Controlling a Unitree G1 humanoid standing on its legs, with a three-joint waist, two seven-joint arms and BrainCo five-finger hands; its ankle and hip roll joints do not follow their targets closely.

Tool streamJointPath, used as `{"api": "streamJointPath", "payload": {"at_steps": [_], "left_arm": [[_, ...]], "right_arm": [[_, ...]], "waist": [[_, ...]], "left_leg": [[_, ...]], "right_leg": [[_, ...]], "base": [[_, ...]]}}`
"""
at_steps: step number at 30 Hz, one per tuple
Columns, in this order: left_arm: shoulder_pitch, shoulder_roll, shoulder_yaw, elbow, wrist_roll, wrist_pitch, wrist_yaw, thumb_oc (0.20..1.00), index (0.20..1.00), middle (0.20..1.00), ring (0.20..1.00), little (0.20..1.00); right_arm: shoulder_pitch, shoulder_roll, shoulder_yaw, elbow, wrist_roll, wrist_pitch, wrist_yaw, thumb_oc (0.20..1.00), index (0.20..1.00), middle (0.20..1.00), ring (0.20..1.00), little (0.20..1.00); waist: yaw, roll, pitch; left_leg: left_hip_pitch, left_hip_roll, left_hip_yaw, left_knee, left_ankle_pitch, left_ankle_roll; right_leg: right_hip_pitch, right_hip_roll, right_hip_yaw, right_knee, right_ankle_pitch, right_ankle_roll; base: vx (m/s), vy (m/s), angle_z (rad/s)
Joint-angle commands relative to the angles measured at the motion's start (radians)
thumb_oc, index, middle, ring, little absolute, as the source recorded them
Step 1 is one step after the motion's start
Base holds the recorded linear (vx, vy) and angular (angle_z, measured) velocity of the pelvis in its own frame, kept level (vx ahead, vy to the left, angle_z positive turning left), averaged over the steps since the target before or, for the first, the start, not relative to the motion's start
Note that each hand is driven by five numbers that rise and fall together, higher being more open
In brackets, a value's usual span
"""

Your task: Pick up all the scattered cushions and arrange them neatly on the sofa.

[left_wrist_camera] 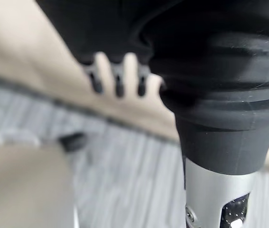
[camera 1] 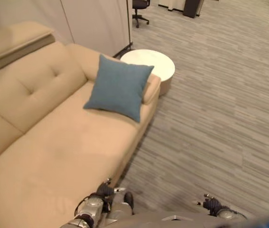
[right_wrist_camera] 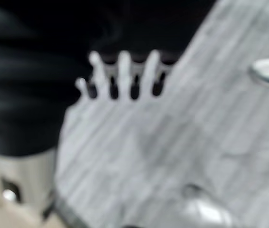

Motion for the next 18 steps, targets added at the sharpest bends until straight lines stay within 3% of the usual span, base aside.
{"api": "streamJointPath", "payload": {"at_steps": [1, 2, 3, 6, 8, 9, 11, 13, 16, 18], "left_arm": [[-0.008, 0.006, -0.008, -0.011, 0.003, -0.009, 0.002, 1.000, 1.000, 1.000, 1.000, 1.000], [-0.011, 0.010, -0.007, -0.012, 0.000, -0.010, 0.004, 1.000, 1.000, 1.000, 1.000, 1.000], [-0.011, 0.010, -0.007, -0.012, 0.000, -0.010, 0.004, 1.000, 1.000, 1.000, 1.000, 1.000], [-0.014, 0.014, -0.002, 0.001, 0.011, -0.012, 0.004, 1.000, 1.000, 1.000, 1.000, 1.000], [-0.013, 0.013, 0.000, 0.010, 0.019, -0.014, 0.003, 1.000, 1.000, 1.000, 1.000, 1.000], [-0.011, 0.014, 0.006, 0.019, 0.023, -0.015, 0.004, 1.000, 1.000, 1.000, 1.000, 1.000], [0.002, 0.008, 0.017, 0.043, 0.019, -0.018, 0.007, 1.000, 1.000, 1.000, 1.000, 1.000], [0.005, 0.004, 0.017, 0.043, 0.014, -0.019, 0.008, 1.000, 1.000, 1.000, 1.000, 1.000], [0.004, -0.002, 0.013, 0.035, -0.007, -0.019, 0.007, 1.000, 1.000, 1.000, 1.000, 1.000], [-0.014, -0.007, 0.001, 0.024, -0.022, -0.015, 0.007, 1.000, 1.000, 1.000, 1.000, 1.000]], "right_arm": [[-0.042, -0.023, -0.020, -0.040, 0.002, -0.018, 0.004, 1.000, 1.000, 1.000, 1.000, 1.000], [-0.041, -0.023, -0.020, -0.042, 0.005, -0.018, 0.005, 1.000, 1.000, 1.000, 1.000, 1.000], [-0.041, -0.023, -0.020, -0.042, 0.006, -0.018, 0.005, 1.000, 1.000, 1.000, 1.000, 1.000], [-0.042, -0.028, -0.022, -0.050, 0.011, -0.020, 0.003, 1.000, 1.000, 1.000, 1.000, 1.000], [-0.044, -0.030, -0.023, -0.049, 0.012, -0.018, 0.001, 1.000, 1.000, 1.000, 1.000, 1.000], [-0.045, -0.030, -0.020, -0.052, 0.009, -0.015, 0.002, 1.000, 1.000, 1.000, 1.000, 1.000], [-0.036, -0.027, -0.011, -0.055, 0.002, -0.011, 0.009, 1.000, 1.000, 1.000, 1.000, 1.000], [-0.031, -0.029, -0.007, -0.049, 0.001, -0.012, 0.011, 1.000, 1.000, 1.000, 1.000, 1.000], [-0.020, -0.037, -0.006, -0.049, 0.013, -0.018, 0.005, 1.000, 1.000, 1.000, 1.000, 1.000], [-0.027, -0.050, -0.006, -0.050, 0.033, -0.023, -0.006, 1.000, 1.000, 1.000, 1.000, 1.000]], "waist": [[0.020, 0.005, 0.047], [0.019, 0.007, 0.042], [0.017, 0.007, 0.044], [0.011, -0.003, 0.041], [0.001, -0.009, 0.041], [-0.015, -0.010, 0.040], [-0.023, -0.021, 0.021], [-0.029, -0.019, 0.012], [-0.025, -0.029, 0.024], [-0.020, -0.048, 0.062]], "left_leg": [[-0.013, -0.011, -0.076, 0.117, -0.070, -0.039], [0.016, -0.014, -0.096, 0.089, -0.077, -0.046], [0.020, -0.014, -0.099, 0.088, -0.077, -0.046], [0.048, -0.020, -0.129, 0.068, -0.090, -0.069], [0.068, -0.015, -0.147, 0.058, -0.103, -0.086], [0.096, 0.000, -0.171, 0.046, -0.118, -0.099], [0.132, 0.021, -0.197, 0.073, -0.157, -0.122], [0.132, 0.031, -0.209, 0.093, -0.152, -0.133], [0.045, 0.065, -0.193, 0.299, -0.078, -0.183], [-0.071, 0.112, -0.130, 0.458, -0.030, -0.186]], "right_leg": [[-0.007, 0.054, 0.026, -0.175, 0.311, -0.011], [-0.026, 0.019, -0.013, -0.252, 0.291, -0.026], [-0.022, 0.019, -0.016, -0.253, 0.290, -0.026], [-0.041, 0.006, -0.029, -0.447, 0.300, -0.028], [-0.057, 0.004, 0.004, -0.574, 0.332, -0.012], [-0.091, -0.005, 0.062, -0.643, 0.381, 0.008], [-0.071, 0.009, 0.093, -0.663, 0.388, 0.006], [-0.063, 0.022, 0.097, -0.663, 0.379, -0.001], [-0.008, 0.042, 0.056, -0.692, 0.352, -0.029], [0.059, 0.066, 0.003, -0.729, 0.316, -0.065]], "base": [[0.39, 0.015, 0.78], [0.39, 0.012, 0.73], [0.30, -0.067, 0.53], [0.27, -0.139, 0.35], [0.32, -0.201, 0.54], [0.47, -0.314, 0.38], [0.48, -0.323, 0.38], [0.23, -0.190, 0.41], [0.14, -0.265, 0.23], [0.11, -0.393, 0.60]]}}
